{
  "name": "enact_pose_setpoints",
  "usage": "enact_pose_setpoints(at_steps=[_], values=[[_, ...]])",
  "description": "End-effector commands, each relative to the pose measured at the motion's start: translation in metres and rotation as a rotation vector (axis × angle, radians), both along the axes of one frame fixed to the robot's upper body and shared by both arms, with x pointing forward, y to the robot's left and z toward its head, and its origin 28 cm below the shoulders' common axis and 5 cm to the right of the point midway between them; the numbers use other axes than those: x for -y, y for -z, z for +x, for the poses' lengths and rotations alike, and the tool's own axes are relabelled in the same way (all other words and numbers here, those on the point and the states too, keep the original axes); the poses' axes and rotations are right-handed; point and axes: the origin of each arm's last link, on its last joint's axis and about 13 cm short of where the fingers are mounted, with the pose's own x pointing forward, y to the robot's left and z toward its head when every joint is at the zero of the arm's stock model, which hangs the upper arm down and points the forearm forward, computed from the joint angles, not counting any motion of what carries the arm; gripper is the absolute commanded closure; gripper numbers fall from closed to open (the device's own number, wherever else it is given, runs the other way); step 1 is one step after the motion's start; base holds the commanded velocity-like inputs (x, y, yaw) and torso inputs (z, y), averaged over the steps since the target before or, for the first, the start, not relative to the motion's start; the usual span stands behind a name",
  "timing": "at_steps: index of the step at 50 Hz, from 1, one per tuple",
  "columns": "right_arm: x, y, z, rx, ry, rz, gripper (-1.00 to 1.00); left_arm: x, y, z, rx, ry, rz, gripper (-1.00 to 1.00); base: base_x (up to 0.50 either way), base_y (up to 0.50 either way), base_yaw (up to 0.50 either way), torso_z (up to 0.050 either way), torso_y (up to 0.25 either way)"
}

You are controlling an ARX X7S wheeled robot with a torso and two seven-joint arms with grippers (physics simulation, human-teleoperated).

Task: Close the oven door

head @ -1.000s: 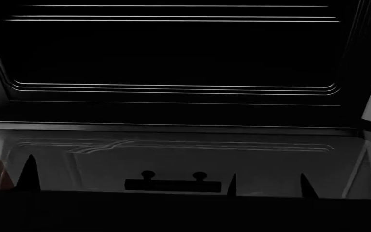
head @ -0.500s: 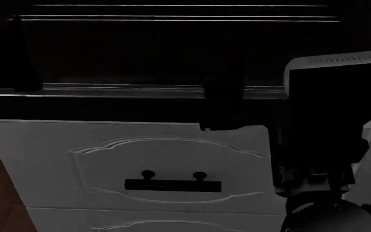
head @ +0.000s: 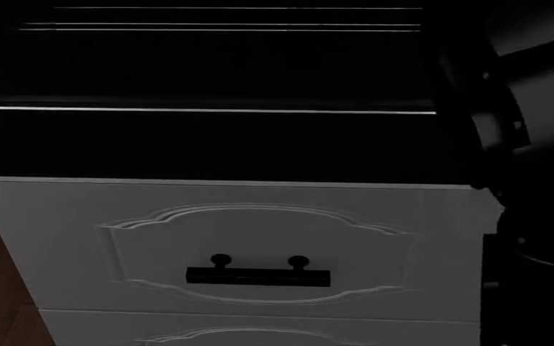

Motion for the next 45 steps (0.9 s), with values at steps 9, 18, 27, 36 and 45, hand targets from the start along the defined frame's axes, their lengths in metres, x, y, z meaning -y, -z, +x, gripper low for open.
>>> enact_pose_setpoints(at_steps=[9, 18, 27, 36, 45], values=[[0.005, -0.051, 0.062, -0.117, 0.101, 0.003, -1.00, 0.005, -0.028, 0.052, -0.100, -0.059, 0.081, -1.00, 0.00, 0.00, 0.00, 0.000, 0.000], [0.018, -0.022, 0.072, -0.191, 0.151, 0.006, -1.00, -0.001, -0.005, 0.060, -0.172, -0.099, 0.118, -1.00, 0.00, 0.00, 0.00, 0.000, 0.000], [0.023, 0.016, 0.081, -0.279, 0.242, 0.004, -1.00, 0.011, 0.035, 0.068, -0.311, -0.052, 0.187, -1.00, 0.00, 0.00, 0.00, 0.000, 0.000], [0.022, 0.004, 0.079, -0.249, 0.220, 0.004, -1.00, 0.010, 0.020, 0.064, -0.276, -0.035, 0.154, -1.00, 0.00, 0.00, 0.00, 0.000, 0.000], [0.037, -0.029, 0.066, -0.184, 0.099, 0.089, -1.00, -0.001, -0.023, 0.052, -0.167, 0.024, 0.113, -1.00, 0.00, 0.00, 0.00, 0.000, 0.000]])
